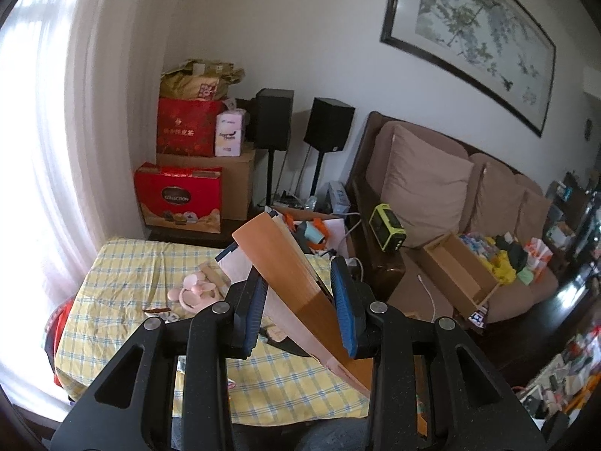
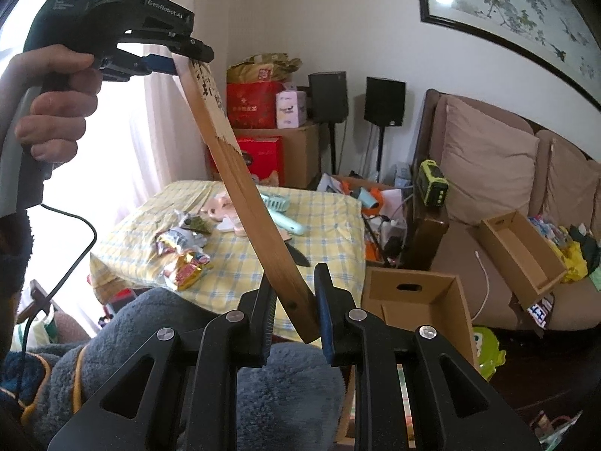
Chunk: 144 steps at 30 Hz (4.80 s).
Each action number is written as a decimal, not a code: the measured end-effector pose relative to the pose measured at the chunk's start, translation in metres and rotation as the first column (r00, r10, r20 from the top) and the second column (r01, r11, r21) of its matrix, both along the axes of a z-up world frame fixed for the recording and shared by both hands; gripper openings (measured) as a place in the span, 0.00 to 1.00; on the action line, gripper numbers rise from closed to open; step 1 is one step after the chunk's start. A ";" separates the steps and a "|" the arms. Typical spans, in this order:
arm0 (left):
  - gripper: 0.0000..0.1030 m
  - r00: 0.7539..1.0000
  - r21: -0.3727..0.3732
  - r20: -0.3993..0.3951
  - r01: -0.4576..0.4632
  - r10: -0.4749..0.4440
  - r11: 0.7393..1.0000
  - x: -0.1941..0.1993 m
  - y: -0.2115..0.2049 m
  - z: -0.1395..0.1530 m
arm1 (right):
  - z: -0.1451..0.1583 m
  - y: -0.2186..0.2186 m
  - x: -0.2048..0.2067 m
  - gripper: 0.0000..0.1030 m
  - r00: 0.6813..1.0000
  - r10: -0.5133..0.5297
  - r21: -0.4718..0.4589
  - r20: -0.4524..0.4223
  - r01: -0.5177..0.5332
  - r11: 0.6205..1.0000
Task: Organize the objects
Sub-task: 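Turn with the board held in both tools toward the cardboard box, then move the held board over the cardboard box with both tools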
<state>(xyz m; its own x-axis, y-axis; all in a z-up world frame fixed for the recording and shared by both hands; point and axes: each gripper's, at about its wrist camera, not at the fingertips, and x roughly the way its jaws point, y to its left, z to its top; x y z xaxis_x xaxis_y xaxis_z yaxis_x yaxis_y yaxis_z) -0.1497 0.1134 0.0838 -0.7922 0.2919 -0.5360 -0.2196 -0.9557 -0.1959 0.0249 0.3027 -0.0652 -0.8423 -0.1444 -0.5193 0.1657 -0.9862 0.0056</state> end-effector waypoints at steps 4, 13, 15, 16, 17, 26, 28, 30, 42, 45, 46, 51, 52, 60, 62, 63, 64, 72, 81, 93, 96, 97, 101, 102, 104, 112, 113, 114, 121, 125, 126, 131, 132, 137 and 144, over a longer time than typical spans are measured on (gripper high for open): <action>0.30 1.000 -0.004 -0.003 0.019 -0.019 1.000 -0.001 0.010 0.004 | 0.000 0.009 0.001 0.18 1.000 -0.010 -0.012 0.001 0.010 1.000; 0.30 0.998 -0.031 -0.021 0.059 -0.060 0.998 -0.001 0.036 0.011 | 0.000 0.024 0.002 0.18 1.000 -0.019 -0.046 0.008 0.020 0.999; 0.30 0.998 -0.032 -0.022 0.065 -0.066 0.997 -0.001 0.040 0.011 | -0.001 0.027 0.002 0.18 1.000 -0.024 -0.046 0.011 0.025 0.999; 0.30 0.997 -0.034 -0.023 0.068 -0.068 0.997 -0.001 0.042 0.011 | -0.001 0.028 0.002 0.18 1.000 -0.028 -0.047 0.012 0.028 0.998; 0.30 0.997 -0.035 -0.024 0.070 -0.071 0.997 0.000 0.045 0.012 | -0.001 0.029 0.002 0.18 0.999 -0.030 -0.049 0.011 0.031 0.998; 0.30 0.996 -0.043 -0.021 0.087 -0.088 0.995 -0.003 0.059 0.011 | -0.001 0.038 0.002 0.18 0.998 -0.053 -0.055 0.015 0.054 0.997; 0.30 0.996 -0.045 -0.020 0.091 -0.092 0.995 -0.003 0.062 0.011 | -0.002 0.041 0.002 0.18 0.998 -0.053 -0.062 0.016 0.054 0.997; 0.30 0.995 -0.051 -0.017 0.099 -0.100 0.994 -0.004 0.064 0.011 | -0.003 0.044 0.002 0.18 0.998 -0.054 -0.070 0.018 0.055 0.996; 0.30 0.992 -0.066 -0.016 0.121 -0.123 0.990 -0.003 0.080 0.011 | -0.004 0.054 0.002 0.18 0.997 -0.077 -0.075 0.027 0.079 0.994; 0.30 0.992 -0.067 -0.011 0.124 -0.125 0.990 -0.004 0.086 0.009 | -0.005 0.058 0.002 0.18 0.996 -0.085 -0.075 0.033 0.087 0.993; 0.30 0.992 -0.066 -0.008 0.126 -0.126 0.990 -0.005 0.088 0.008 | -0.005 0.059 0.002 0.18 0.995 -0.088 -0.075 0.034 0.091 0.993; 0.30 0.991 -0.069 0.000 0.132 -0.132 0.989 -0.007 0.095 0.005 | -0.007 0.067 0.002 0.18 0.994 -0.104 -0.079 0.041 0.107 0.991; 0.30 0.991 -0.071 0.001 0.135 -0.136 0.988 -0.007 0.097 0.005 | -0.007 0.068 0.002 0.18 0.994 -0.105 -0.081 0.042 0.108 0.991; 0.30 0.989 -0.078 0.005 0.150 -0.150 0.986 -0.007 0.110 0.002 | -0.012 0.078 0.001 0.18 0.991 -0.119 -0.090 0.056 0.124 0.988; 0.30 0.988 -0.080 0.006 0.152 -0.152 0.985 -0.008 0.114 0.000 | -0.013 0.081 0.001 0.18 0.990 -0.125 -0.092 0.062 0.131 0.987; 0.30 0.988 -0.079 0.007 0.153 -0.152 0.985 -0.009 0.116 -0.001 | -0.013 0.082 0.001 0.18 0.990 -0.128 -0.093 0.064 0.133 0.987; 0.30 0.988 -0.079 0.009 0.154 -0.154 0.985 -0.009 0.118 -0.002 | -0.014 0.084 0.001 0.18 0.989 -0.130 -0.094 0.067 0.136 0.986; 0.30 0.986 -0.084 0.020 0.168 -0.167 0.982 -0.011 0.130 -0.007 | -0.018 0.094 0.000 0.19 0.985 -0.149 -0.102 0.084 0.157 0.982; 0.31 0.985 -0.084 0.031 0.174 -0.172 0.981 -0.013 0.140 -0.012 | -0.020 0.103 0.000 0.19 0.982 -0.163 -0.108 0.099 0.173 0.979; 0.30 0.982 -0.083 0.032 0.189 -0.187 0.979 -0.008 0.152 -0.012 | -0.020 0.113 0.004 0.19 0.978 -0.175 -0.113 0.112 0.187 0.976; 0.30 0.981 -0.086 0.031 0.195 -0.193 0.977 -0.007 0.154 -0.012 | -0.021 0.113 0.004 0.19 0.977 -0.179 -0.107 0.117 0.192 0.976; 0.30 0.980 -0.086 0.031 0.196 -0.194 0.977 -0.007 0.154 -0.012 | -0.021 0.114 0.004 0.19 0.977 -0.180 -0.107 0.118 0.193 0.975; 0.30 0.979 -0.086 0.038 0.204 -0.202 0.975 -0.006 0.159 -0.014 | -0.023 0.118 0.004 0.19 0.975 -0.183 -0.106 0.126 0.196 0.975; 0.30 0.978 -0.087 0.040 0.207 -0.204 0.975 -0.005 0.161 -0.015 | -0.024 0.119 0.004 0.19 0.974 -0.185 -0.106 0.132 0.200 0.974; 0.31 0.977 -0.089 0.046 0.214 -0.210 0.973 -0.004 0.165 -0.018 | -0.027 0.122 0.003 0.19 0.970 -0.193 -0.106 0.146 0.209 0.972; 0.31 0.972 -0.103 0.049 0.232 -0.228 0.967 0.001 0.180 -0.022 | -0.035 0.135 0.003 0.19 0.954 -0.234 -0.122 0.186 0.258 0.958; 0.31 0.972 -0.102 0.049 0.233 -0.229 0.967 0.002 0.182 -0.022 | -0.036 0.137 0.003 0.19 0.953 -0.237 -0.125 0.188 0.262 0.957; 0.31 0.972 -0.102 0.050 0.235 -0.231 0.967 0.002 0.184 -0.022 | -0.036 0.138 0.003 0.20 0.952 -0.239 -0.126 0.190 0.265 0.956; 0.31 0.969 -0.111 0.059 0.246 -0.240 0.963 0.005 0.193 -0.028 | -0.043 0.144 0.001 0.19 0.943 -0.251 -0.135 0.221 0.284 0.949; 0.31 0.968 -0.114 0.065 0.250 -0.243 0.962 0.005 0.199 -0.032 | -0.046 0.148 0.000 0.20 0.935 -0.263 -0.142 0.238 0.302 0.943; 0.31 0.968 -0.114 0.067 0.250 -0.244 0.962 0.005 0.201 -0.032 | -0.047 0.150 0.000 0.20 0.934 -0.265 -0.146 0.241 0.304 0.941; 0.31 0.967 -0.121 0.069 0.251 -0.245 0.960 0.006 0.207 -0.037 | -0.052 0.154 -0.001 0.20 0.929 -0.262 -0.153 0.261 0.308 0.939; 0.31 0.967 -0.126 0.069 0.251 -0.244 0.960 0.005 0.209 -0.039 | -0.053 0.154 -0.001 0.20 0.928 -0.260 -0.153 0.267 0.307 0.939; 0.31 0.970 -0.123 0.088 0.238 -0.228 0.963 0.000 0.213 -0.053 | -0.061 0.157 -0.003 0.20 0.915 -0.269 -0.143 0.299 0.322 0.936; 0.31 0.967 -0.125 0.110 0.242 -0.229 0.962 -0.003 0.218 -0.065 | -0.069 0.164 -0.004 0.20 0.903 -0.281 -0.149 0.324 0.342 0.928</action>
